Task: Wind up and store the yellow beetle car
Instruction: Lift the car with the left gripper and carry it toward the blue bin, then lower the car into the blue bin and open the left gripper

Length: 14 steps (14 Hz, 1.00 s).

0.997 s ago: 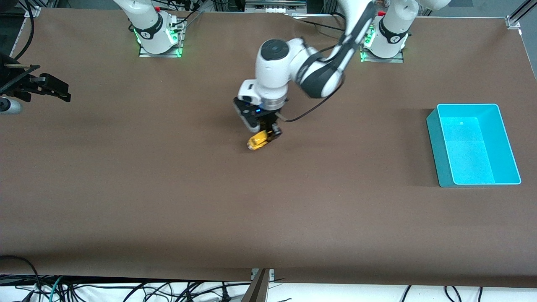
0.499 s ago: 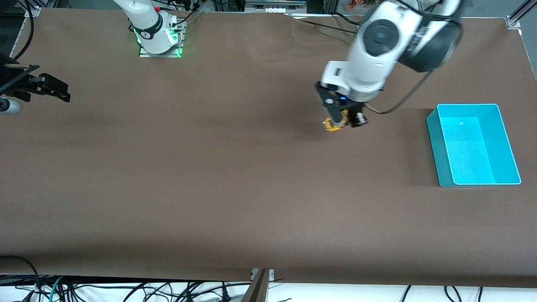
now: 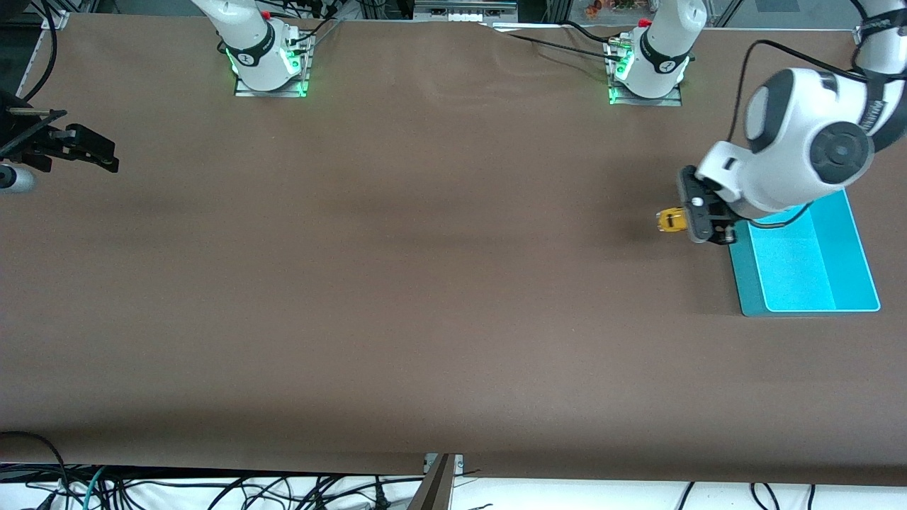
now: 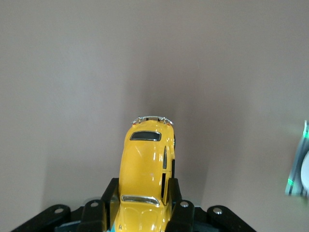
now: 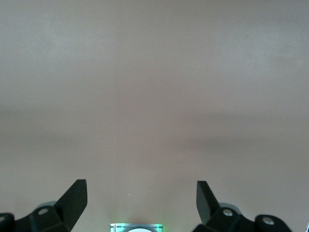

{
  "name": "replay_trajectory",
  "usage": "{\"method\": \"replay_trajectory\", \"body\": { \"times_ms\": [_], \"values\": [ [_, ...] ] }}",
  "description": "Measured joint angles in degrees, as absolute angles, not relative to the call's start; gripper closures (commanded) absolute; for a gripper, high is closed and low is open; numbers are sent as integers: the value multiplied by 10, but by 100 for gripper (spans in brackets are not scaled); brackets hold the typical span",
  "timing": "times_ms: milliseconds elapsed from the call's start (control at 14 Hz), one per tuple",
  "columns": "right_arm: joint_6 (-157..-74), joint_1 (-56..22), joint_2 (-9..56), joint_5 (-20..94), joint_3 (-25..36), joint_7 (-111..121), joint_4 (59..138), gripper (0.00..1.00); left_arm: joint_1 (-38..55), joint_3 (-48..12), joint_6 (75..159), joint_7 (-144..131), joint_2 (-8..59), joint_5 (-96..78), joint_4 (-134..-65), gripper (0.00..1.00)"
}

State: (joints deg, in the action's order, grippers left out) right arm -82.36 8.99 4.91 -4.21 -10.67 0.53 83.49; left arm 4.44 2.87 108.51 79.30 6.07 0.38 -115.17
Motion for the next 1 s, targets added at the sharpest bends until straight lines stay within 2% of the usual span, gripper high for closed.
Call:
{"method": "replay_trajectory", "body": {
  "times_ms": [427,783,997],
  "values": [
    [-824,90,49,-42,-107,5,835,0,-84,34,1101,1007,43,-7,-1191,100],
    [-824,90,49,-42,-107,5,835,0,-136,106,1202,1186,-33,-7,-1275,100],
    [-824,90,49,-42,-107,5,835,0,-152,151,1230,1261,-23,-12,-1292,100]
  ]
}}
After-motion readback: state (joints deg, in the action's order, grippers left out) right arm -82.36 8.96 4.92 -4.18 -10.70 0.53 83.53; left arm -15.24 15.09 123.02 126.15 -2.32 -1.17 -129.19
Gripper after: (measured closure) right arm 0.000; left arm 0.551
